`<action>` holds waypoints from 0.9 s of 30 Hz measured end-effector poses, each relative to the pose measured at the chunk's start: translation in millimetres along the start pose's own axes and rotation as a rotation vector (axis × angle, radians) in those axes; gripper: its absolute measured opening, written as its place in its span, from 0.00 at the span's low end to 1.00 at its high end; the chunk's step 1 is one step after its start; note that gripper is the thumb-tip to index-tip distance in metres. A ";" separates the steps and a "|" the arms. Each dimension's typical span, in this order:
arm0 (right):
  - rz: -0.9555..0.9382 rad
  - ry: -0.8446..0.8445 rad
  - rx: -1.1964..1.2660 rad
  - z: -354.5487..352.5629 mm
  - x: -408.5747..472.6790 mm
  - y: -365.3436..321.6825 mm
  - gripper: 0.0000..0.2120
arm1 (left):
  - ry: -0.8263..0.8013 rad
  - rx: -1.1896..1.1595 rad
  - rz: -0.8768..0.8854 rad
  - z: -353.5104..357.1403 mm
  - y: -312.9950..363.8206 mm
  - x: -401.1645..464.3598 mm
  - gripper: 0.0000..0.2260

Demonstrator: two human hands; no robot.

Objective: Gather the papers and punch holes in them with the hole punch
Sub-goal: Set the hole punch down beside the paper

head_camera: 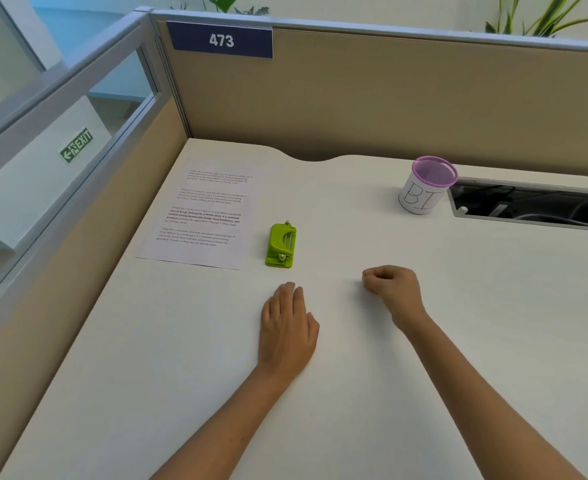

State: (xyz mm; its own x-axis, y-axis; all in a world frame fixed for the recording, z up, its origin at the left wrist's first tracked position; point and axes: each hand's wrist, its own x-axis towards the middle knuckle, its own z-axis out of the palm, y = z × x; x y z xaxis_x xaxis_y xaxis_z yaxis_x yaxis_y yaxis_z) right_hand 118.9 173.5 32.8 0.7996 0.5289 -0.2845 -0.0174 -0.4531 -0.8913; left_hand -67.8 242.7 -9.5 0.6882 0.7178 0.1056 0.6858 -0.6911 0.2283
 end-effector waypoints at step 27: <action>-0.442 0.047 -0.901 -130.1 195.4 -138.9 0.09 | -0.084 -0.018 0.194 23.1 23.3 48.4 0.40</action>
State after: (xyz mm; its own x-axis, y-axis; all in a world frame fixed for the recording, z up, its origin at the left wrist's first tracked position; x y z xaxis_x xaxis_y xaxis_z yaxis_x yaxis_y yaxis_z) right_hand 355.6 246.4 146.9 0.6477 0.7609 0.0390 0.7321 -0.6073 -0.3085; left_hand -13.1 259.4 -21.4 0.8250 0.5610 0.0683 0.5343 -0.8136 0.2294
